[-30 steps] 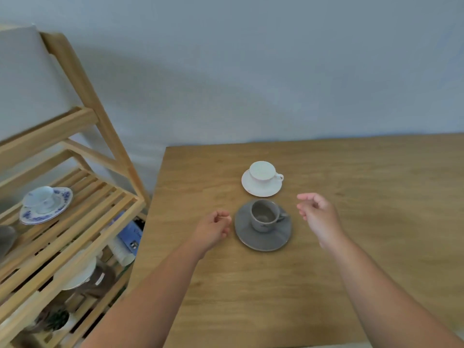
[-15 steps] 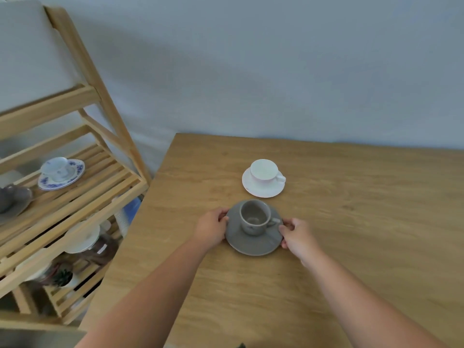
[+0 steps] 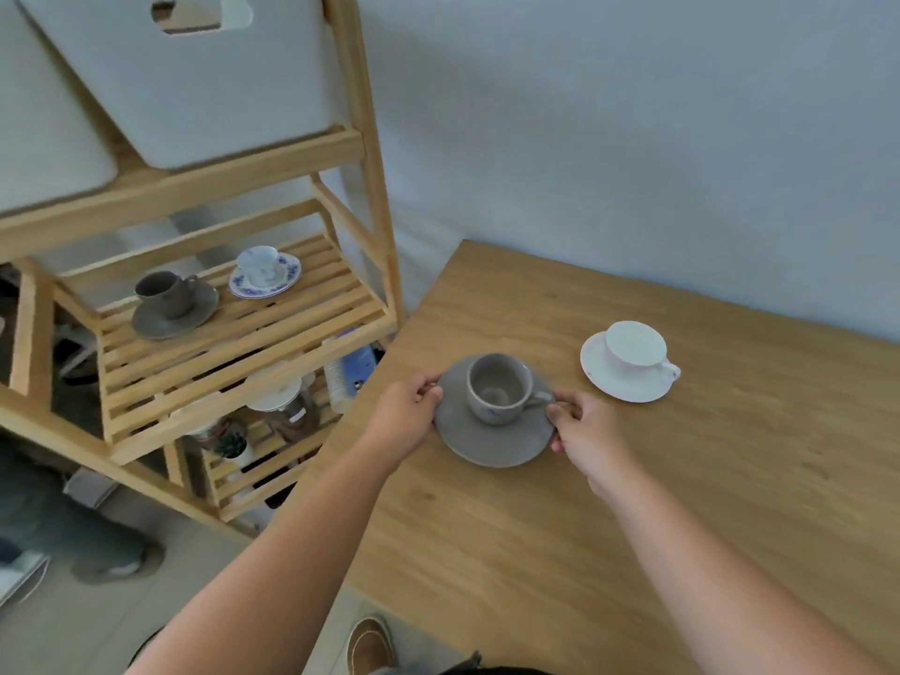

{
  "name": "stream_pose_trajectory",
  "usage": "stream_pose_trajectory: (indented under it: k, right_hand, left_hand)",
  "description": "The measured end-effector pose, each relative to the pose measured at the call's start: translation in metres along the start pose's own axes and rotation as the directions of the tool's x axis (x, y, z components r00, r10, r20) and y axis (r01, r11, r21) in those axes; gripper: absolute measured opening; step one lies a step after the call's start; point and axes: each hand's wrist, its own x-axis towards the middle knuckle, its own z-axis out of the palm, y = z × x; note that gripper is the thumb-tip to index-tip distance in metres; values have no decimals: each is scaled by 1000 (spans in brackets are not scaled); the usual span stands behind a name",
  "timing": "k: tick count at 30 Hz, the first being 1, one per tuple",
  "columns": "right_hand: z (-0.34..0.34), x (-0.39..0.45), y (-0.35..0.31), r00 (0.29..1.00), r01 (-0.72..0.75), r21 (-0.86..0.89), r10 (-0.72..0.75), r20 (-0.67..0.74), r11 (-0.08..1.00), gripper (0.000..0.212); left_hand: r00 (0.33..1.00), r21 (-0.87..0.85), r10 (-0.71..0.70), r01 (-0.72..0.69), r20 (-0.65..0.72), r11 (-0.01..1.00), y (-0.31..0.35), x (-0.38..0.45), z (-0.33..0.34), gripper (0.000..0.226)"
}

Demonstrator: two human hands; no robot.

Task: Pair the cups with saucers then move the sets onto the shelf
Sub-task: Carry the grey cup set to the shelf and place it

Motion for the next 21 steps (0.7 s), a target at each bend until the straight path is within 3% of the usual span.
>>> stream_pose_trajectory:
  k: [11,21]
  right_hand:
    - [147,49,-81,963,105,-32,-94,253,994,20]
    - [284,85,-135,872,249,-121,-168,459,961,17]
  left_hand:
    - [971,-113,-103,80,-214,990,-36,14,-141,28]
    - [884,-171,-248,195,-396,966,-85,31,-244,39]
